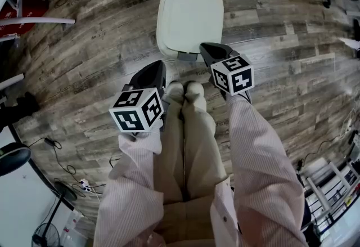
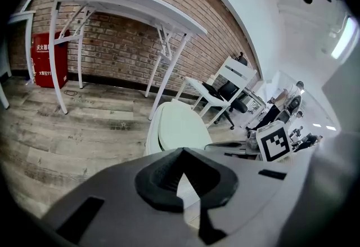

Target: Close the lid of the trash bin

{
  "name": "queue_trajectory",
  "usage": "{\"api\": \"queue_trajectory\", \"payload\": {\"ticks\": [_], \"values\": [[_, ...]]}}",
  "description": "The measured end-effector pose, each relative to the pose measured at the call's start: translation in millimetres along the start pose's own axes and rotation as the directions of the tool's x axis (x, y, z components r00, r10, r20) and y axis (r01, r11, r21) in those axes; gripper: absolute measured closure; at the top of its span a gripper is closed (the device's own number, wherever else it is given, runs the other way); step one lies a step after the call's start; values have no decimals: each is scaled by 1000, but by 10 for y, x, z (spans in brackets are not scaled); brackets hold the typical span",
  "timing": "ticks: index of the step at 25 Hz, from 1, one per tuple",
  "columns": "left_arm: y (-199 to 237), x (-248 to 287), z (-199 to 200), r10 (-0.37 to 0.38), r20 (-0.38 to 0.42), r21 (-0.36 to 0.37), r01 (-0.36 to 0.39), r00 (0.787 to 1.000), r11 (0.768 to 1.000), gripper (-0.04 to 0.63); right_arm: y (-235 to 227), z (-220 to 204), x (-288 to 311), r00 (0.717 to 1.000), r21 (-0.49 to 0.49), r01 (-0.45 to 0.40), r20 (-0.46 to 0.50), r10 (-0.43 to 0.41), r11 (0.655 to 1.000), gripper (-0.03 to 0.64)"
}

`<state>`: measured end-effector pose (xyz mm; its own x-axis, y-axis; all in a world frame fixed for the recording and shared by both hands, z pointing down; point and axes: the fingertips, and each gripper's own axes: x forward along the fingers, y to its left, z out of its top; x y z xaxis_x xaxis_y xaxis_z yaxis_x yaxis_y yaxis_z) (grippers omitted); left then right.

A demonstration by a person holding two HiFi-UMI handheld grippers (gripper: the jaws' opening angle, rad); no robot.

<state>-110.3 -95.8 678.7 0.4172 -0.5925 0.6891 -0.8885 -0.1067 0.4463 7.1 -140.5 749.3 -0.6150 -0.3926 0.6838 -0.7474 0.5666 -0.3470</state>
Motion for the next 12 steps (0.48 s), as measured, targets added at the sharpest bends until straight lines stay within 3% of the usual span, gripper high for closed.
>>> {"api": "queue_trajectory", "payload": {"ticks": [12], "values": [[27,97,-11,-3,-2,-2,3,1000,1000,603,-32,-125,126,997,-41,49,-58,-52,998,614]]}}
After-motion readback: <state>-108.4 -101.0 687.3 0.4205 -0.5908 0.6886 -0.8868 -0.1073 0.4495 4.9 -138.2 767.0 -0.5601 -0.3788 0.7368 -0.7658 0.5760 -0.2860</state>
